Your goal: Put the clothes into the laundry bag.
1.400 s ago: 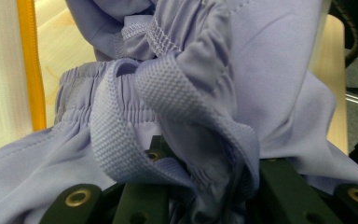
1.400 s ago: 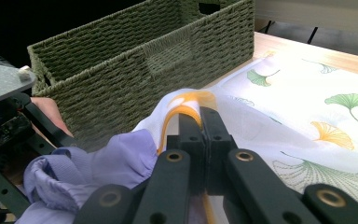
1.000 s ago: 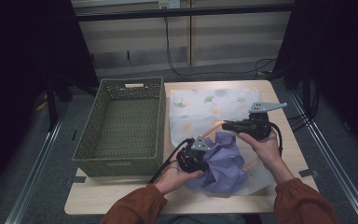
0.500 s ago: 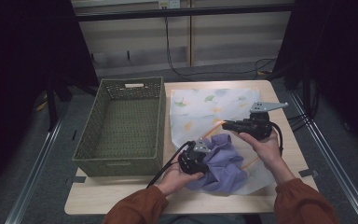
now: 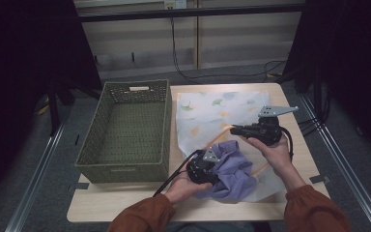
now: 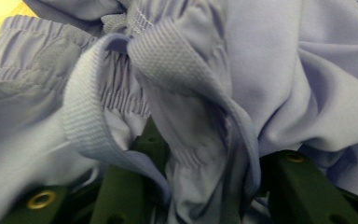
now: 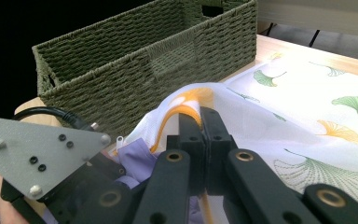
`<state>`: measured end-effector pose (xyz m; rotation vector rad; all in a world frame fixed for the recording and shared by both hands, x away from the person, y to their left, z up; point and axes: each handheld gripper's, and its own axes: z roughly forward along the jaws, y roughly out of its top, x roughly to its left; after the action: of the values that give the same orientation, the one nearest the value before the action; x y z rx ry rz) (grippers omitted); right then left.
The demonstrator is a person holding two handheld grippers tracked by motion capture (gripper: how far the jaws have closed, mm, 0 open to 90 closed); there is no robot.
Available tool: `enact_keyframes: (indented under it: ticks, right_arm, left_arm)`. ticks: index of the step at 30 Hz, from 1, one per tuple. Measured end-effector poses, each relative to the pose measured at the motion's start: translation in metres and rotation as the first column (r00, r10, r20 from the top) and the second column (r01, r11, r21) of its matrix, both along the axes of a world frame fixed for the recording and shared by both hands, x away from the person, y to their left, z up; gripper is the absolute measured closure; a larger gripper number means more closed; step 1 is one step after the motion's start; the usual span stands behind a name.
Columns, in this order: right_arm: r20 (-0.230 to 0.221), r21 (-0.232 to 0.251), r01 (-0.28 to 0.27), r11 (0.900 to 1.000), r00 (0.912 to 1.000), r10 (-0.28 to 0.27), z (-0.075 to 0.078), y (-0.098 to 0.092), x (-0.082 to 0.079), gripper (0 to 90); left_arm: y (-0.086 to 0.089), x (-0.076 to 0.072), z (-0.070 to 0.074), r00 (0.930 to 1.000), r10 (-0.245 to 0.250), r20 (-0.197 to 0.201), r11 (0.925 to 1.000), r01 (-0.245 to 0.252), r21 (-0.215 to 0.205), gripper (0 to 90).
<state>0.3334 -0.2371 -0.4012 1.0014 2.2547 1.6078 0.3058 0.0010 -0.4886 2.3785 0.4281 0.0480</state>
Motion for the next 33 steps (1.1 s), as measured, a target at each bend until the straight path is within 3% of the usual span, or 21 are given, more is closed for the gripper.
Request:
enact_keyframes:
  ticks: [1,3,4,5,6,8,16,17,23,31,32,33]
  right_arm:
    - [0.001,0.001,0.000,1.000,1.0000,0.000,0.000,0.000,0.000,89.4]
    - [0.002,0.000,0.000,1.000,1.0000,0.000,0.001,0.000,-0.001,89.4]
    - [0.002,0.001,-0.002,1.000,1.0000,0.002,0.001,0.000,-0.001,89.4]
    - [0.002,0.001,-0.004,1.000,1.0000,0.004,0.001,0.000,-0.001,89.4]
    - [0.002,0.002,-0.004,1.000,1.0000,0.004,0.001,0.000,-0.001,89.4]
    - [0.003,0.005,-0.003,1.000,1.0000,0.003,0.002,-0.001,-0.001,89.4]
    - [-0.001,-0.001,-0.007,1.000,1.0000,0.007,0.001,0.001,-0.001,89.4]
    - [0.000,-0.002,-0.006,1.000,1.0000,0.006,0.001,0.000,-0.001,89.4]
    - [0.000,-0.002,-0.007,1.000,1.0000,0.007,0.001,0.000,0.000,89.4]
    - [-0.008,-0.005,-0.011,1.000,0.9999,0.011,0.000,0.001,0.000,89.4]
    - [-0.008,-0.006,-0.012,1.000,0.9999,0.012,0.000,0.002,-0.001,89.4]
    - [-0.009,-0.005,-0.014,1.000,0.9999,0.014,0.000,0.002,-0.001,89.4]
  left_arm:
    - [-0.001,-0.004,0.000,0.9994,0.032,-0.011,0.9992,-0.032,-0.023,54.0]
    - [-0.001,-0.006,0.003,0.9993,-0.002,0.037,1.0000,0.002,-0.002,50.8]
    - [-0.002,-0.008,0.002,0.9995,0.022,0.022,0.9988,-0.021,-0.044,49.6]
    - [-0.001,-0.008,0.004,0.9994,0.026,0.020,0.9984,-0.025,-0.051,49.0]
    - [0.001,-0.006,0.007,0.9992,0.009,0.039,0.9995,-0.008,-0.031,48.5]
    - [0.003,-0.007,0.009,0.9991,0.040,0.014,0.9958,-0.039,-0.083,46.8]
    - [0.024,-0.011,0.026,0.9980,0.063,0.005,0.9875,-0.062,-0.145,33.0]
    - [0.027,-0.012,0.030,0.9977,0.067,0.008,0.9884,-0.066,-0.137,31.9]
    - [0.039,-0.020,0.044,0.9991,0.041,0.013,0.9834,-0.038,-0.177,28.2]
    - [0.040,-0.030,0.038,0.9994,0.006,0.034,0.9932,-0.002,-0.117,23.4]
    - [0.039,-0.030,0.035,0.9994,0.010,0.032,0.9892,-0.005,-0.146,22.8]
    - [0.038,-0.030,0.034,0.9996,0.007,0.029,0.9893,-0.003,-0.146,22.0]
